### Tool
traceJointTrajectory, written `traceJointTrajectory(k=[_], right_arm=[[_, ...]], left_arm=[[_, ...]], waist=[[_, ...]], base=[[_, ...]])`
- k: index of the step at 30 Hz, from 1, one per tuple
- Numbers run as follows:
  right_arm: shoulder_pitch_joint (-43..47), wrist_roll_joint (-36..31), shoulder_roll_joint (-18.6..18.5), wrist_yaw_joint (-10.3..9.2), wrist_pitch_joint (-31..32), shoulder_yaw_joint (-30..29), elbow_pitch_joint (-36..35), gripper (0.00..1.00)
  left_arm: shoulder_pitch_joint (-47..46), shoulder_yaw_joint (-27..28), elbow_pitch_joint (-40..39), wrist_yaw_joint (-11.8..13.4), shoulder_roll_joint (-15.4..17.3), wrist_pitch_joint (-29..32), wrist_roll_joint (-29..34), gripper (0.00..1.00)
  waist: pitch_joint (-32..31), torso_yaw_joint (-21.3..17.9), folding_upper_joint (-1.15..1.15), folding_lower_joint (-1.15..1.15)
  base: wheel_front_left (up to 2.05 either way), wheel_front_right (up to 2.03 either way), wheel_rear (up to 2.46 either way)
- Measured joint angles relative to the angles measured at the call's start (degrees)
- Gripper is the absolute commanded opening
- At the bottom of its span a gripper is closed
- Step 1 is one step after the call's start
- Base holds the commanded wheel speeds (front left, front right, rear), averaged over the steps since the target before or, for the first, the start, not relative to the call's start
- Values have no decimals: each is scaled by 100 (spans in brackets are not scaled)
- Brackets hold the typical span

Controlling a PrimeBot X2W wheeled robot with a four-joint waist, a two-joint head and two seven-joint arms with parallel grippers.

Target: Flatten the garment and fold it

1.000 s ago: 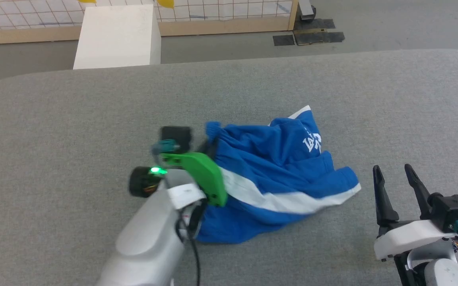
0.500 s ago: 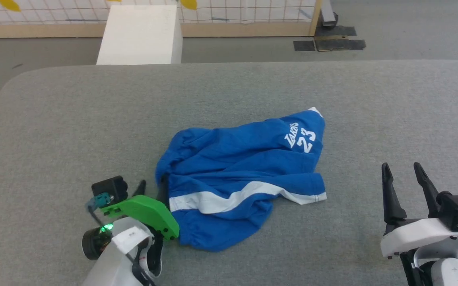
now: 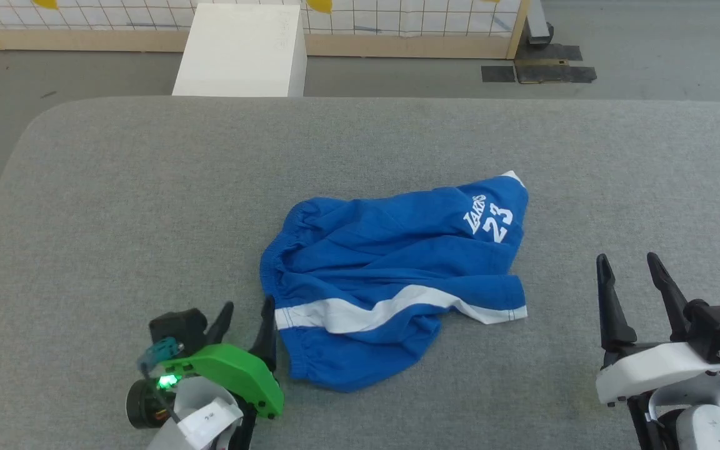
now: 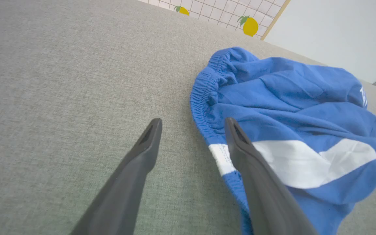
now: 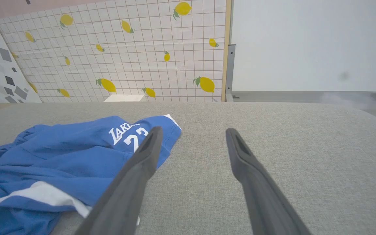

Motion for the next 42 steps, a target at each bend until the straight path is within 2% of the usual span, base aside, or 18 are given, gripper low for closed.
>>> traceJointTrajectory(k=[8,15,17,18,19,25,28,33,37,42], right_arm=[[-1,9,0,0,42,69,4,100],[-1,49,0,0,42,115,15,100],[-2,51,0,0,41,115,20,100],[-2,51,-1,0,41,114,23,100],[-2,51,-1,0,41,115,26,100],[-3,56,-1,0,40,112,70,100],[-3,52,-2,0,40,120,79,100],[-2,23,-7,0,190,434,77,100],[-1,12,2,0,728,926,158,100],[-46,-77,8,0,1701,1170,454,100]], left_arm=[[-289,-465,132,12,261,1437,69,100],[-614,-739,144,129,471,2484,227,100],[-655,-810,62,129,514,2691,229,43],[-668,-837,11,127,542,2757,232,24],[-680,-860,-26,126,566,2831,234,0],[-671,-955,-278,49,620,3004,194,0],[-652,-931,-376,67,636,2822,235,0],[-573,-776,-612,252,628,2325,286,0],[-344,-737,-794,325,593,2142,276,0],[-213,-750,-901,361,524,2090,226,0]], waist=[[11,-72,0,0],[61,-197,0,0],[80,-227,0,0],[91,-242,0,0],[100,-255,0,0],[125,-299,0,0],[112,-284,0,0],[65,-235,0,0],[33,-169,0,0],[32,-52,0,0]], base=[[0,0,0],[0,0,0],[0,0,0],[0,0,0],[0,0,0],[0,0,0],[0,0,0],[0,0,0],[0,0,0],[0,0,0]])
